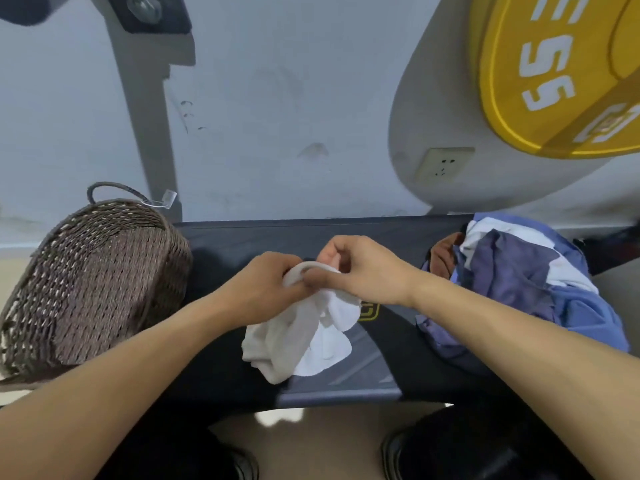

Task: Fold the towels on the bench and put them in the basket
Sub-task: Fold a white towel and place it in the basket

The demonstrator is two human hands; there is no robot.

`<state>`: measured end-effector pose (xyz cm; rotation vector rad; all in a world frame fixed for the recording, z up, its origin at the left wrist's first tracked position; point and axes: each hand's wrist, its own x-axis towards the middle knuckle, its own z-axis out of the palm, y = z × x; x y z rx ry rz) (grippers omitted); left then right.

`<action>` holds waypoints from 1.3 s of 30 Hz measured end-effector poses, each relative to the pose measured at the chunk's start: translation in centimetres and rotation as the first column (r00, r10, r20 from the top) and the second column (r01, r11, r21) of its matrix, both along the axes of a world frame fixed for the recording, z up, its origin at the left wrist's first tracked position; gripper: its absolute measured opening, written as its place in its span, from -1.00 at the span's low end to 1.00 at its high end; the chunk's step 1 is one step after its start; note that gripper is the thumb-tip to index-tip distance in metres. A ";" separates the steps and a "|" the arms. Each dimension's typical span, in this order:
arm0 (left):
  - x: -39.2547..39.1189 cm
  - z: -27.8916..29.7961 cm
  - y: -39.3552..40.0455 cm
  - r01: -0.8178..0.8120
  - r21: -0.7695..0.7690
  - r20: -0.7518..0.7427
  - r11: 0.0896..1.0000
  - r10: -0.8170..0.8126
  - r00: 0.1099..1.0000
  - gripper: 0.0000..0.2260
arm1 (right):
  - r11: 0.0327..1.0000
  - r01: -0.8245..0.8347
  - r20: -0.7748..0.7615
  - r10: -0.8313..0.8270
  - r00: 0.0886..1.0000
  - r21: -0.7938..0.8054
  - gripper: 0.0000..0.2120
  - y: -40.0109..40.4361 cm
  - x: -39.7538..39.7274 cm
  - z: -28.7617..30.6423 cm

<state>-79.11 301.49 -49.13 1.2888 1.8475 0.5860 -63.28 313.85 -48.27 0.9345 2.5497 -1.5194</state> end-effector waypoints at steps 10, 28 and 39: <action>-3.8 2.5 0.5 -0.198 0.106 0.079 0.974 0.190 0.978 -0.73 | 0.983 -0.165 0.249 0.179 0.952 -0.079 -0.85 3.4 1.3 0.5; -1.6 2.1 -0.5 -0.043 -0.061 0.595 0.997 0.071 0.800 -0.62 | 0.983 -0.090 -0.276 0.042 0.960 -0.163 -0.91 -0.9 -0.8 3.5; -3.0 3.9 -1.2 0.095 -0.077 0.324 0.993 -0.065 0.944 -0.70 | 0.940 -0.096 -0.135 0.054 0.989 -0.329 -0.51 -1.3 -1.2 2.5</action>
